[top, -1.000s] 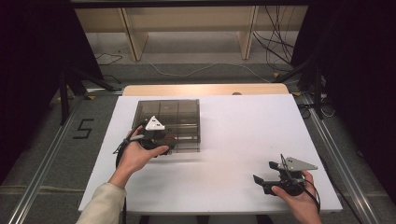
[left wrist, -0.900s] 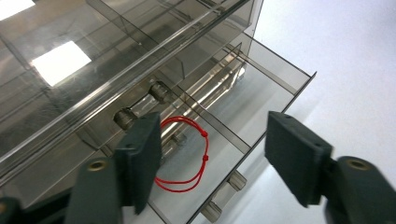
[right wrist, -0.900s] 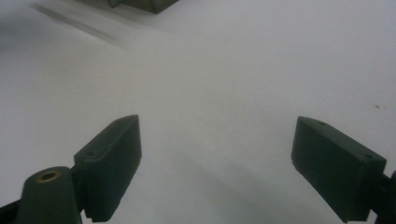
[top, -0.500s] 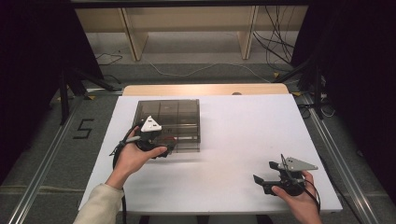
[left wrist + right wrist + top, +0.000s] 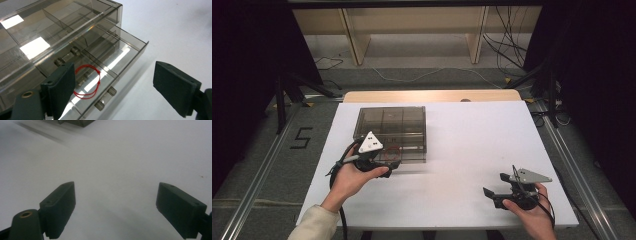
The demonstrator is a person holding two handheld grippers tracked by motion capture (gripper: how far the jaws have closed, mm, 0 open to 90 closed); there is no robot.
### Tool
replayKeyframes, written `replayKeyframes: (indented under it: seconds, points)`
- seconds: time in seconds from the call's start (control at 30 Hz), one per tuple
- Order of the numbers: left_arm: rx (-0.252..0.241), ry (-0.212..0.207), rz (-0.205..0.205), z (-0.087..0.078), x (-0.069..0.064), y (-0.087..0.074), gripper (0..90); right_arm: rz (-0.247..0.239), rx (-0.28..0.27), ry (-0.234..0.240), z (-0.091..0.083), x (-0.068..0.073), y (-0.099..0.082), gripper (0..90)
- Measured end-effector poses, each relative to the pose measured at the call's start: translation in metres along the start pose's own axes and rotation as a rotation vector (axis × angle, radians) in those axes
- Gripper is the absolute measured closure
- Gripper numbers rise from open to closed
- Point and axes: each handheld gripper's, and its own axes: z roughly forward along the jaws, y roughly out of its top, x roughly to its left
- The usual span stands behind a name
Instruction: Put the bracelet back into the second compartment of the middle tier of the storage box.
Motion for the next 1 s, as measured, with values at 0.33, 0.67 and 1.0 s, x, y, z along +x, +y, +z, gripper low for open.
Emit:
replayKeyframes:
  seconds: [0.33, 0.67, 1.0]
  points:
    - [-0.059, -0.014, 0.009, -0.008, -0.011, -0.026, 17.9, -0.001, 0.004, -0.001, 0.000, 0.000, 0.000, 16.9]
    - [-0.079, 0.014, 0.009, -0.022, -0.017, -0.057, 18.0, -0.003, 0.001, 0.002, -0.001, 0.001, 0.000, 16.9]
    - [-0.081, 0.007, 0.009, -0.024, -0.025, -0.070, 18.4, -0.008, 0.002, 0.004, -0.001, 0.001, 0.000, 16.9]
